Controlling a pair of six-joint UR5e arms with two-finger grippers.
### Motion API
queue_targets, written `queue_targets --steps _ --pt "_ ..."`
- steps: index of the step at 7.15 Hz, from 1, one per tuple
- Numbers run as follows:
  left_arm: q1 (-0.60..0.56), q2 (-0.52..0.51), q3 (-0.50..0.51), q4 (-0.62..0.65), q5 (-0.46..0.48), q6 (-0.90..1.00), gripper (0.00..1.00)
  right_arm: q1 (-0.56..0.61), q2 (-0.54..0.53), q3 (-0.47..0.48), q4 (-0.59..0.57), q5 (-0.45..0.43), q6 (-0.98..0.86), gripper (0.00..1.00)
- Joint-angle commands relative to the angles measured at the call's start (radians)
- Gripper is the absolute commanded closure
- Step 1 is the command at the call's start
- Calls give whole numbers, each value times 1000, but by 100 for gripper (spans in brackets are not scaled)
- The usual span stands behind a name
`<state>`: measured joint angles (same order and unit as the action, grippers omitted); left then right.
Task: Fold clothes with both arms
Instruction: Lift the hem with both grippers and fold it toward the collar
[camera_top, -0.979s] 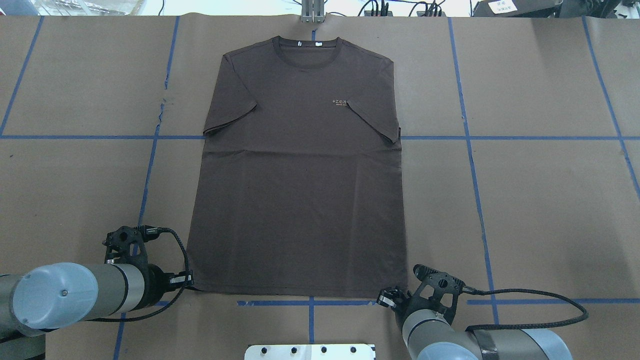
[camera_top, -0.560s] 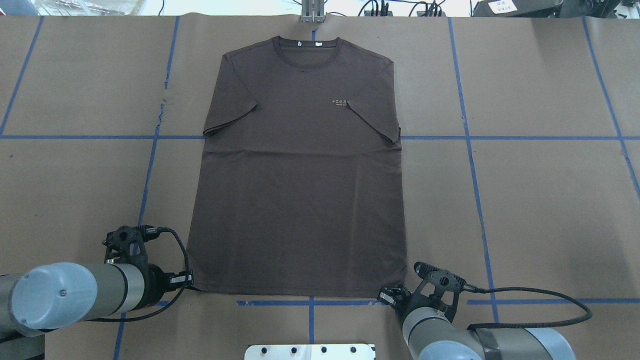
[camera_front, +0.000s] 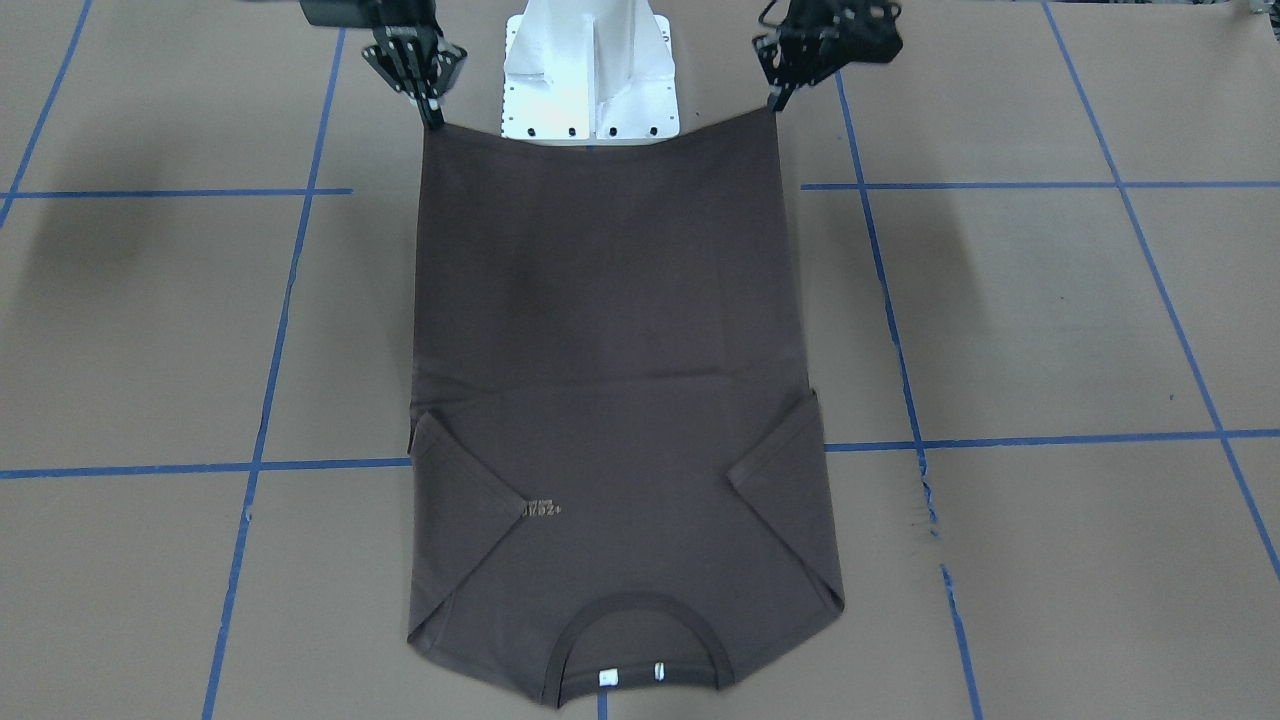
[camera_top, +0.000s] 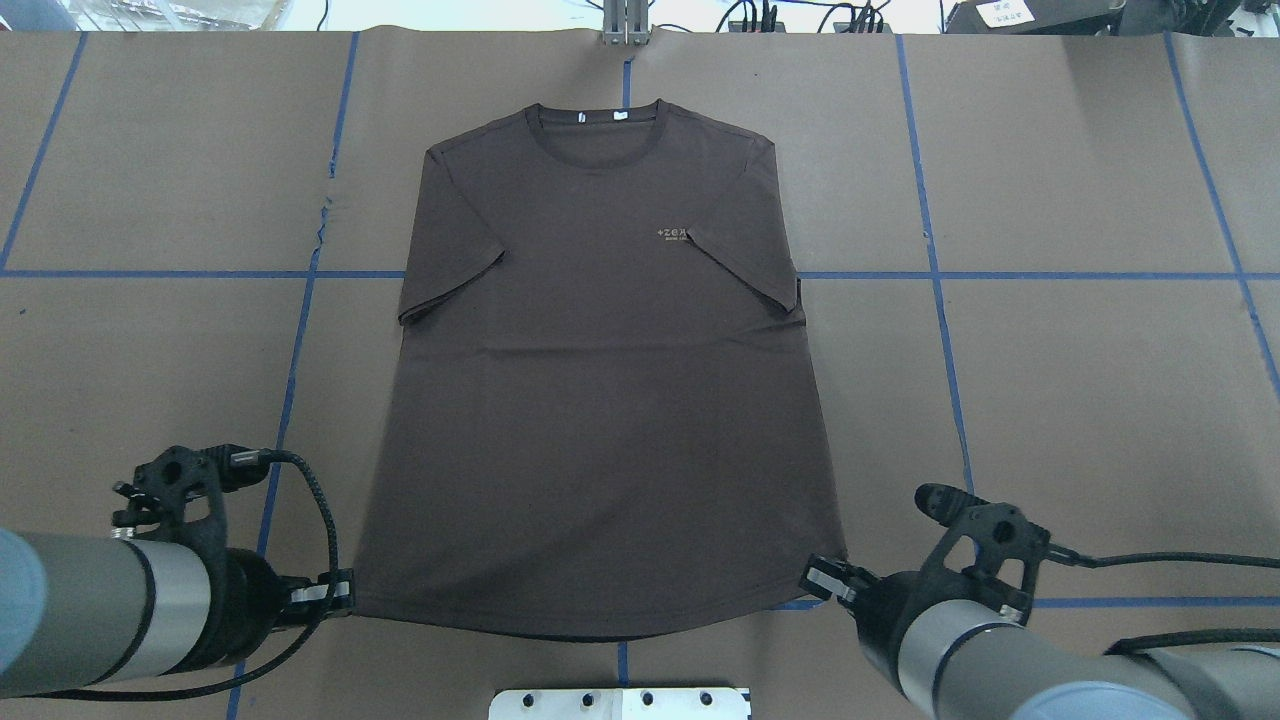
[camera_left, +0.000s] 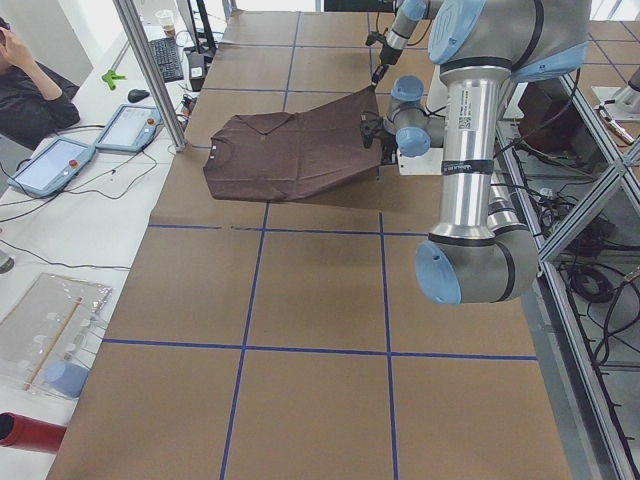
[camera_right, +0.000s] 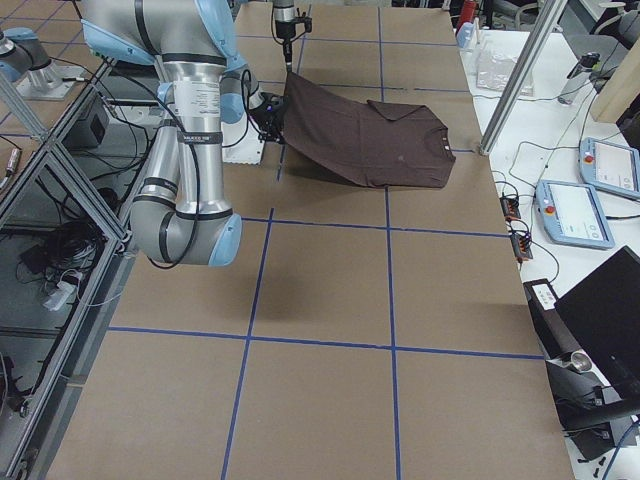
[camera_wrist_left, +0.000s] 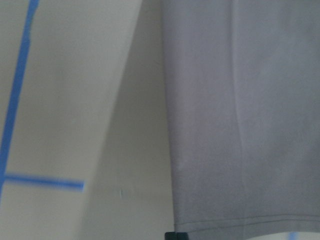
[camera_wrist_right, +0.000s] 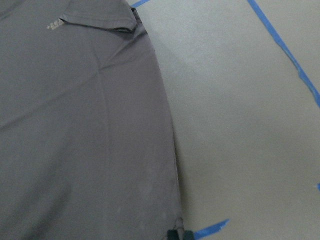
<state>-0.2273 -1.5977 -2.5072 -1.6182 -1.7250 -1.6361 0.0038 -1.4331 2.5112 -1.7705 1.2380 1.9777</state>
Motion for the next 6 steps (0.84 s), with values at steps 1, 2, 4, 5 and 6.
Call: queue_targets --steps 1,2,4,5,6 --pt "0 -101 -192 271 -68 -31 100 -7 8 184 -171 64 0 100" --pt "0 -116 -164 273 -70 -19 100 1 22 176 -173 66 -8 100" --pt "-126 -168 -73 276 -70 127 100 127 173 59 -176 90 -64 100" --pt "-218 -192 -24 279 -77 209 100 244 263 -24 -176 148 -124 100" --pt "-298 -205 7 285 -125 267 100 366 290 -81 -165 244 -169 100"
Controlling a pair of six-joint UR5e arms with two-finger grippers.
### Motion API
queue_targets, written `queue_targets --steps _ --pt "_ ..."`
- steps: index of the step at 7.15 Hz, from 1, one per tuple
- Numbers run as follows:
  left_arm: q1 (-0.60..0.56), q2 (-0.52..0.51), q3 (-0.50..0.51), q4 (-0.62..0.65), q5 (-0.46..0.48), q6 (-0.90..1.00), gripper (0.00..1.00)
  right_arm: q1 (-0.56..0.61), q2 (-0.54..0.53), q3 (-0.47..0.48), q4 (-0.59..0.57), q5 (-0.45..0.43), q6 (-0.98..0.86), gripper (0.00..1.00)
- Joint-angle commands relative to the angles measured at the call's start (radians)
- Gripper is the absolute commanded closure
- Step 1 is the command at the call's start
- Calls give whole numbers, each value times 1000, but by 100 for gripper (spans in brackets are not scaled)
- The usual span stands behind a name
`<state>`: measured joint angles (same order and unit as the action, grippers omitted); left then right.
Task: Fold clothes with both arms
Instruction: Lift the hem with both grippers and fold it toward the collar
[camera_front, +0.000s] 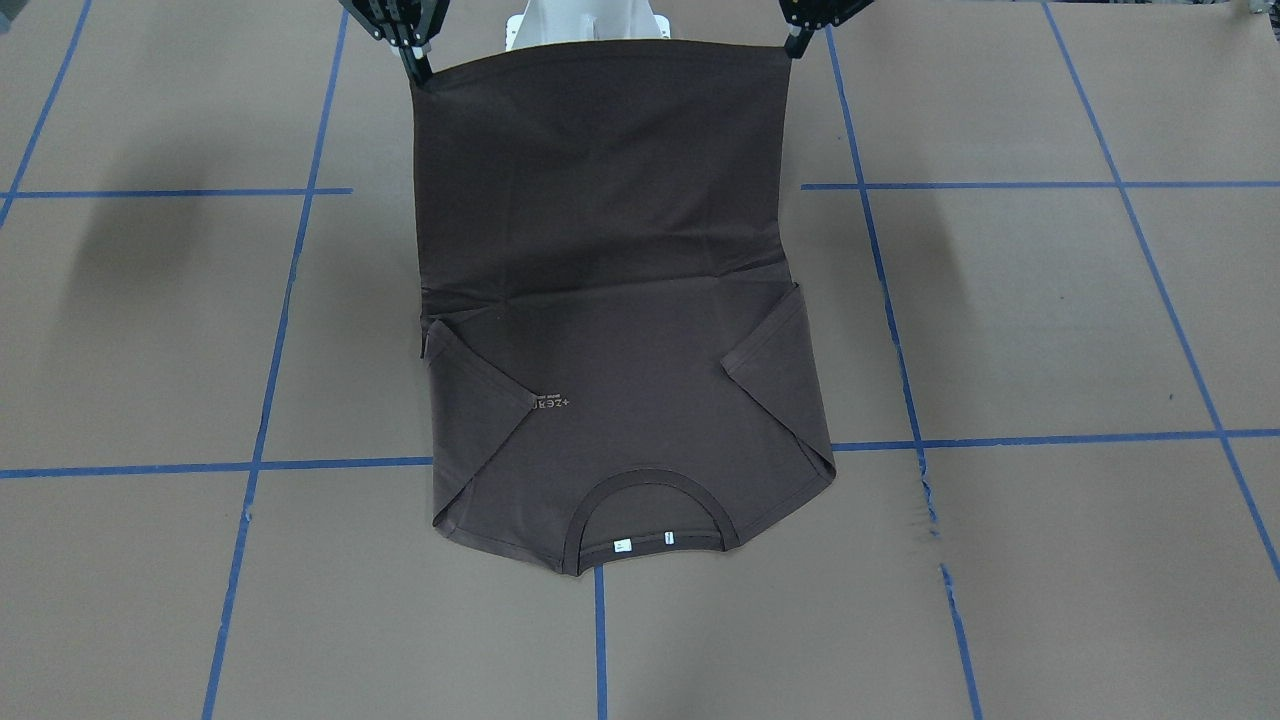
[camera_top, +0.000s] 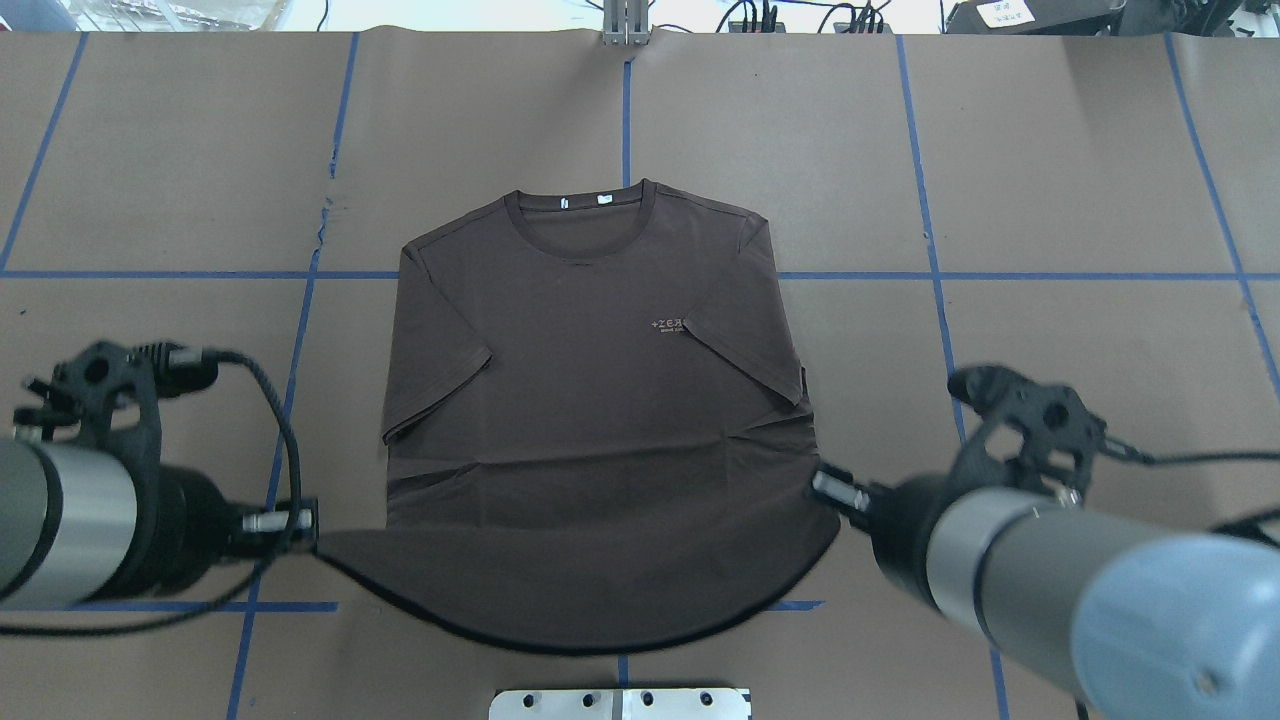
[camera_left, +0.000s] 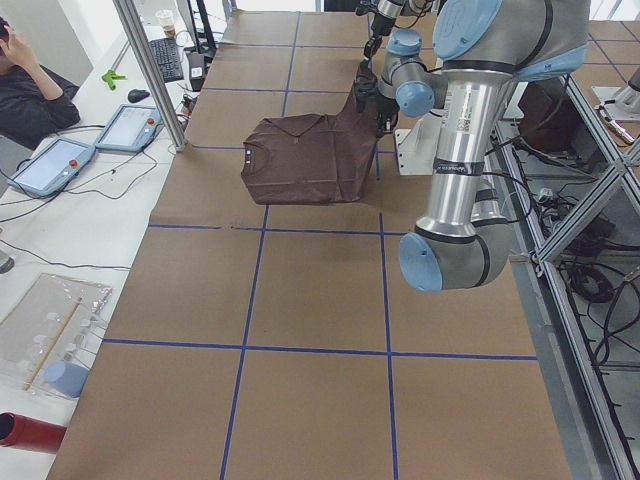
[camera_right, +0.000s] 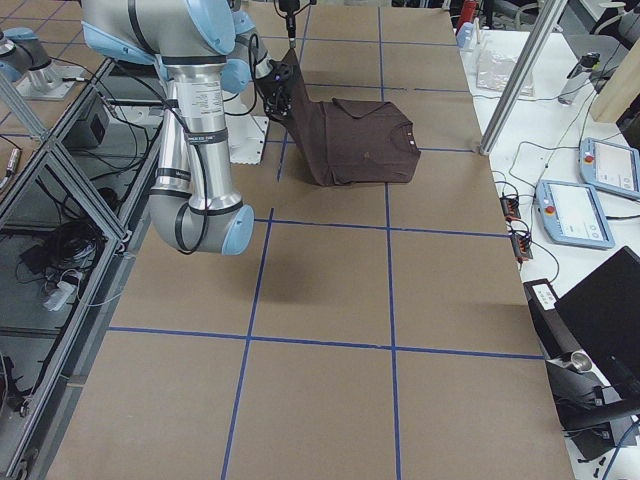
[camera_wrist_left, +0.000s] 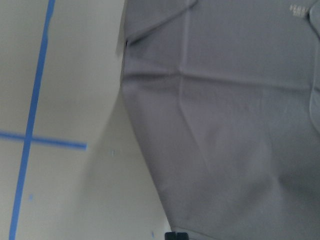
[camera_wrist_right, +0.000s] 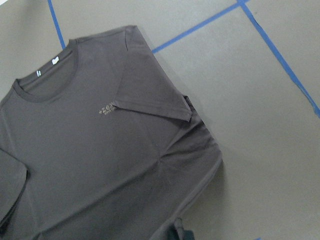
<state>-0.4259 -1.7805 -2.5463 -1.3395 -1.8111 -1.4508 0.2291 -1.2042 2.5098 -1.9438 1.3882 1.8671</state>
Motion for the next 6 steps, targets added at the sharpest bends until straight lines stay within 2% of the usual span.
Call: queue_targets --steps 1,2,5,6 --pt "-160 -61 102 8 -43 125 100 235 83 -132 13 157 -136 100" --pt "-203 -121 200 5 -44 156 100 296 135 -228 31 164 -164 100" --pt "-313 -238 449 -26 -44 271 100 392 150 -510 300 190 -212 100" --pt "-348 -241 522 -85 -40 289 100 401 150 -596 391 189 -223 100"
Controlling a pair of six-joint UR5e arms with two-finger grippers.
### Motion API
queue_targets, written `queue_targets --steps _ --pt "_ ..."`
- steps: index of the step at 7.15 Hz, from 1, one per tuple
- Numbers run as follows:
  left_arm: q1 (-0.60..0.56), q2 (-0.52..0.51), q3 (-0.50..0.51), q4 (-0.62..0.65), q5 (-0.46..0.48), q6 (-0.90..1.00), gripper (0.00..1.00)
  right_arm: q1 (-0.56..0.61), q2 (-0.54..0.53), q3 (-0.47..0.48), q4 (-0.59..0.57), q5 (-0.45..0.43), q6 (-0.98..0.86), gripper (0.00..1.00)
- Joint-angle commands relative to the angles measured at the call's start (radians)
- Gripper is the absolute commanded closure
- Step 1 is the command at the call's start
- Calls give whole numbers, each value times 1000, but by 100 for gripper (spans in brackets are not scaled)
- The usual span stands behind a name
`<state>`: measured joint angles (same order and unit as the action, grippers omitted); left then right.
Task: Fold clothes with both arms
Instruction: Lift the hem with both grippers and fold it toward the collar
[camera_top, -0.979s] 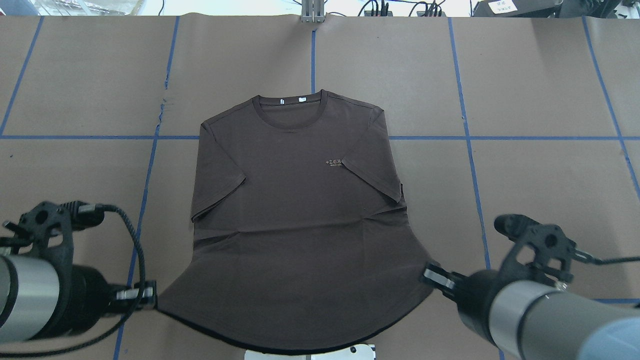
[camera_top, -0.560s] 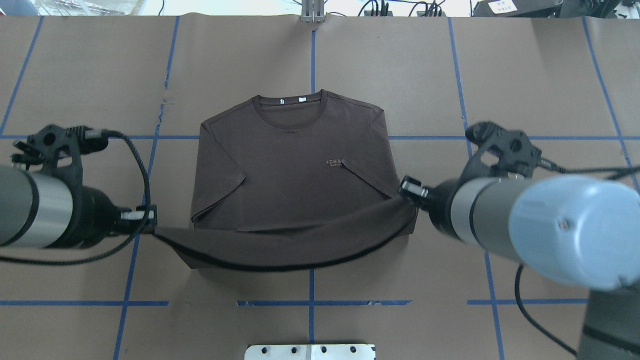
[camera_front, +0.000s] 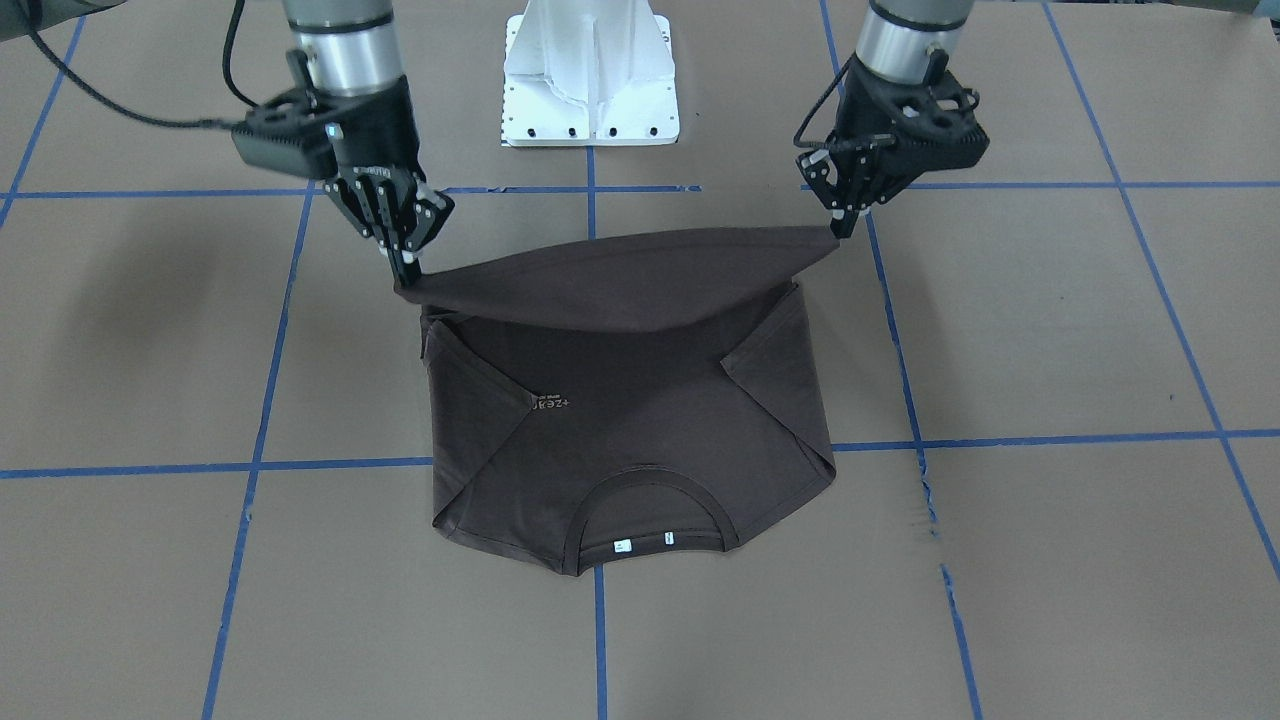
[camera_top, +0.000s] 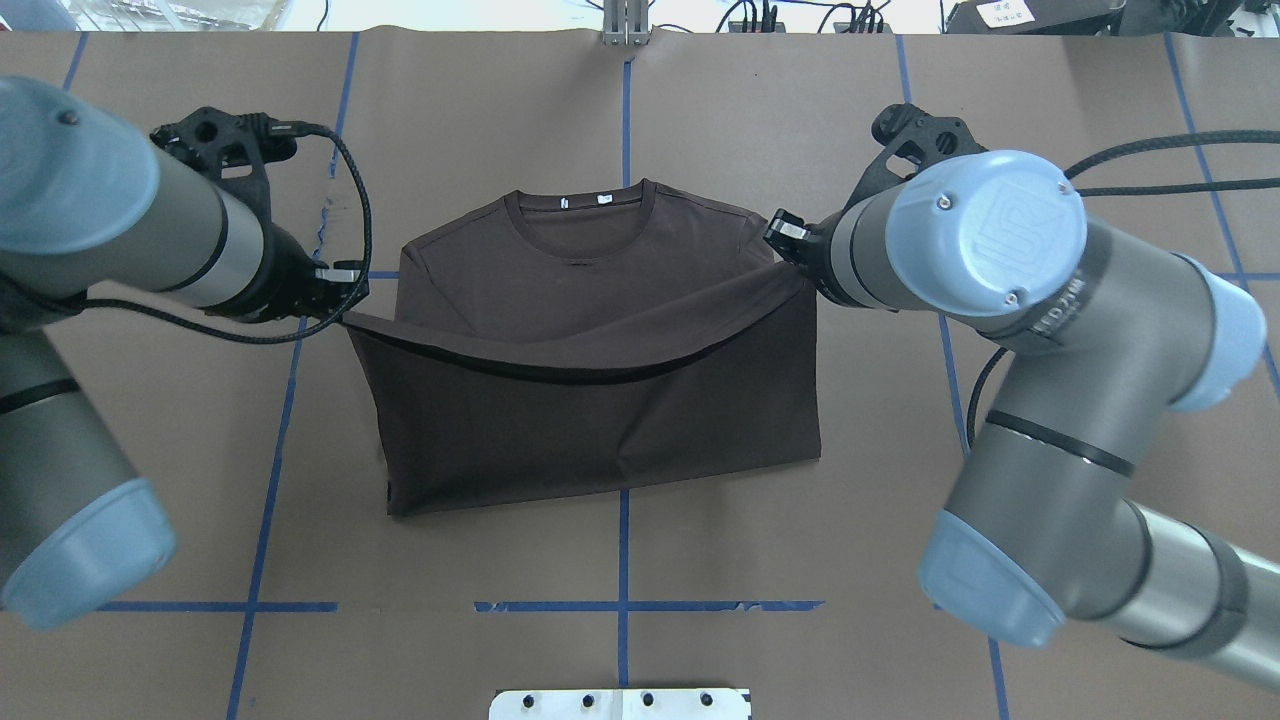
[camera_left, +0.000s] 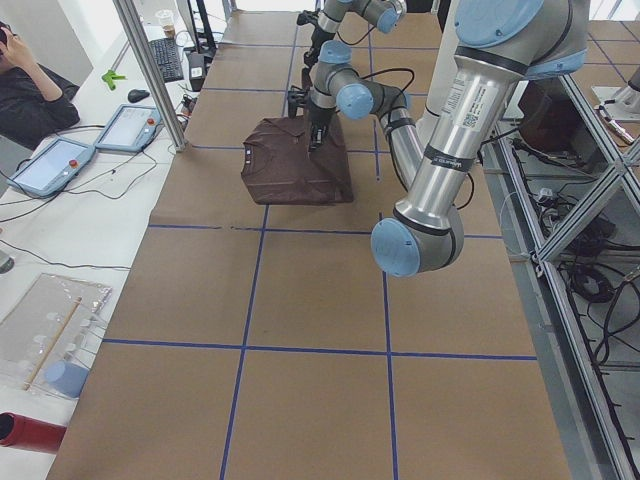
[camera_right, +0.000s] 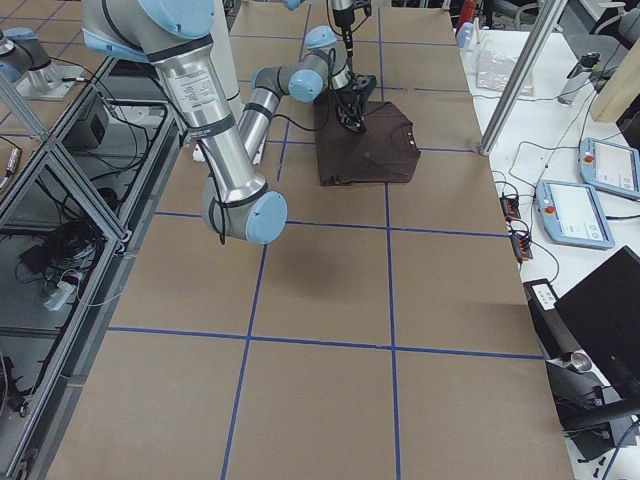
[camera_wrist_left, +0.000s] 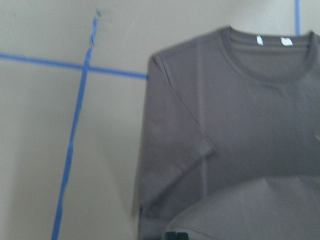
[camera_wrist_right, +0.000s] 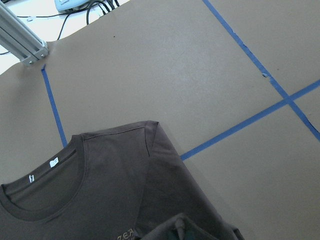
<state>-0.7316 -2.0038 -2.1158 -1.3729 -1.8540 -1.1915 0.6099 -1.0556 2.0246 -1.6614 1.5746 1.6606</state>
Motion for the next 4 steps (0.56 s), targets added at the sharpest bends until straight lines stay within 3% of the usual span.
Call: queue_targets --steps 1,4 --pt "-76 -32 190 -124 2 79 100 28 5 -195 196 2 -18 100" --pt "-92 -79 489 -378 9 102 100 37 127 -442 274 4 -21 100"
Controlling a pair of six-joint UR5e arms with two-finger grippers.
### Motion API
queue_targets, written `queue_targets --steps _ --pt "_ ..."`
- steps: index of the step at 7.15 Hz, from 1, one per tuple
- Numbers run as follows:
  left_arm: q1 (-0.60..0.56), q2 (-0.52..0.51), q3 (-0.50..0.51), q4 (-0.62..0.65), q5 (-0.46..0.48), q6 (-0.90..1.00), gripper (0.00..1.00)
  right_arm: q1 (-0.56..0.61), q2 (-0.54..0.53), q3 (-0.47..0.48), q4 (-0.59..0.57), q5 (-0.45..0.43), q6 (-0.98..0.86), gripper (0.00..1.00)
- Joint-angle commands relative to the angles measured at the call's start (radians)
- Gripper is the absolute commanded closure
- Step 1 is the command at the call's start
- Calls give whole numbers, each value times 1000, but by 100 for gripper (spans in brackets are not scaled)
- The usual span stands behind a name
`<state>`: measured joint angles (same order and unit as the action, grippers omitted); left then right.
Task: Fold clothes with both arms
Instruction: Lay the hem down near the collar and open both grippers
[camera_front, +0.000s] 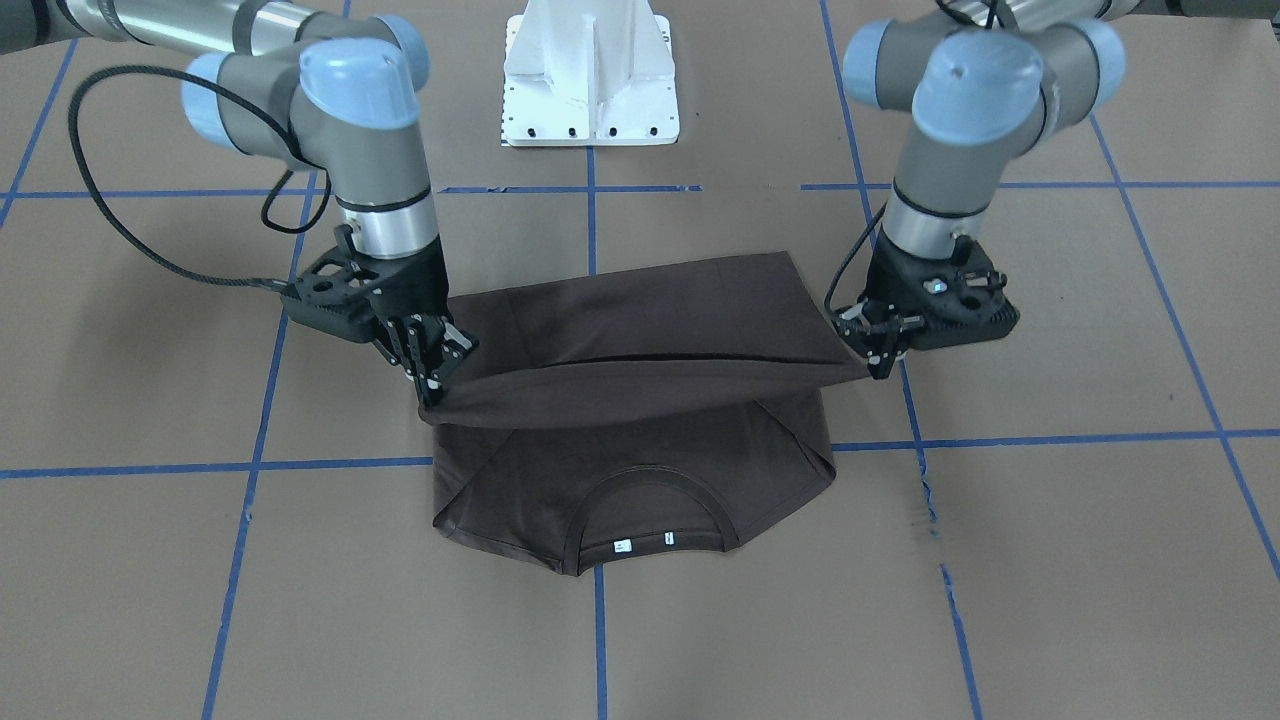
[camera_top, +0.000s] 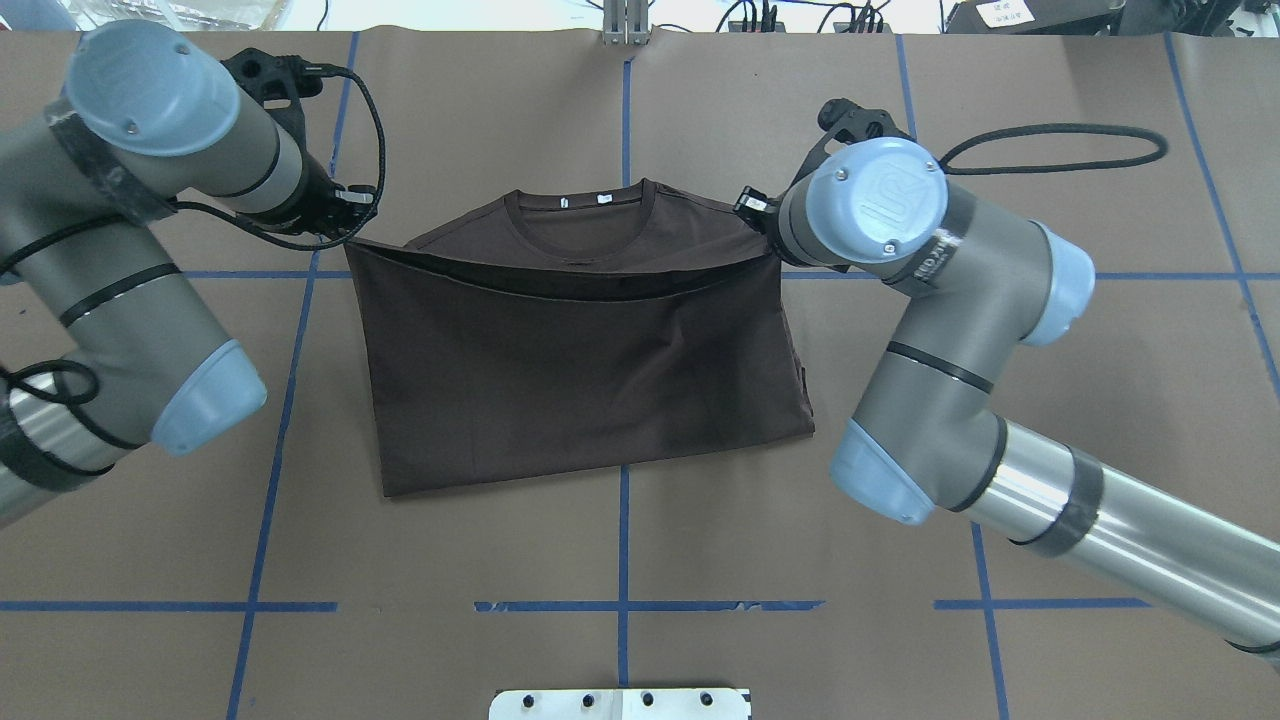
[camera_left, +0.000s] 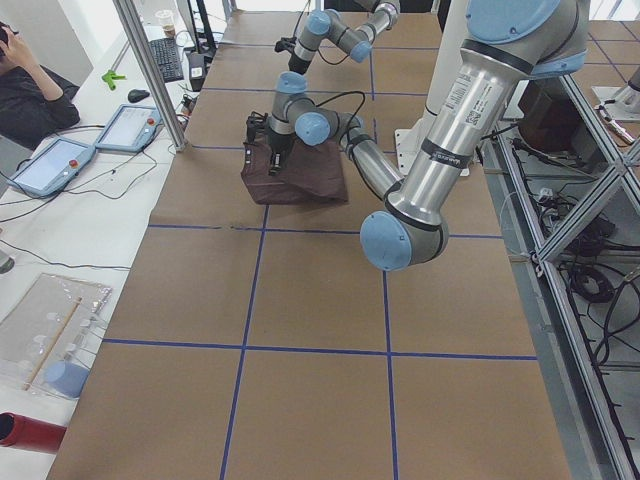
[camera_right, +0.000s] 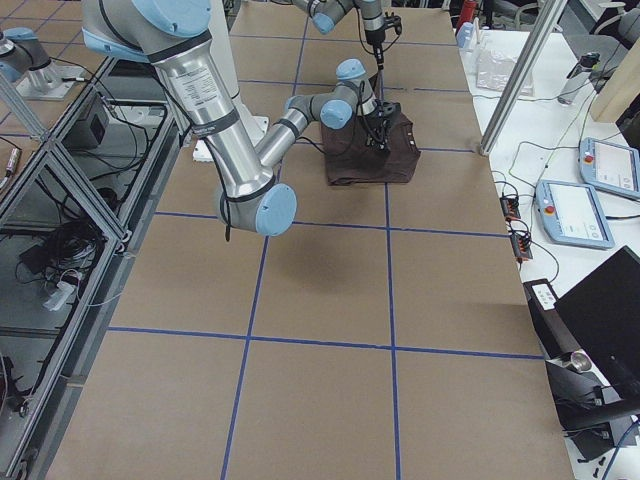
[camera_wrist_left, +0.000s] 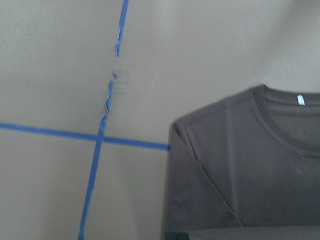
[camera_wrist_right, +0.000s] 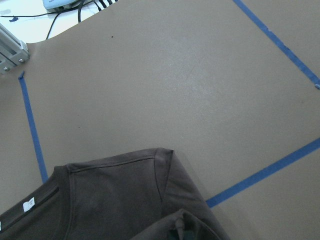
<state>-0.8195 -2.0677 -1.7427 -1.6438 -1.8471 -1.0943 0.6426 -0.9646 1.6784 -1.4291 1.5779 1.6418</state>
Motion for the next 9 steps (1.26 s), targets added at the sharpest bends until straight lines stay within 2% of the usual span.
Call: queue_targets --steps 1,3,6,9 --pt "-4 -38 188 -140 2 5 100 11 38 -162 109 -1 -2 100" --pt "-3 -58 259 -200 18 5 100 32 40 -204 141 1 -23 100" --pt "-3 -91 294 -203 19 5 100 55 93 -285 142 2 -30 100" --pt "10 -91 316 -212 19 5 100 54 95 -316 142 2 -39 100"
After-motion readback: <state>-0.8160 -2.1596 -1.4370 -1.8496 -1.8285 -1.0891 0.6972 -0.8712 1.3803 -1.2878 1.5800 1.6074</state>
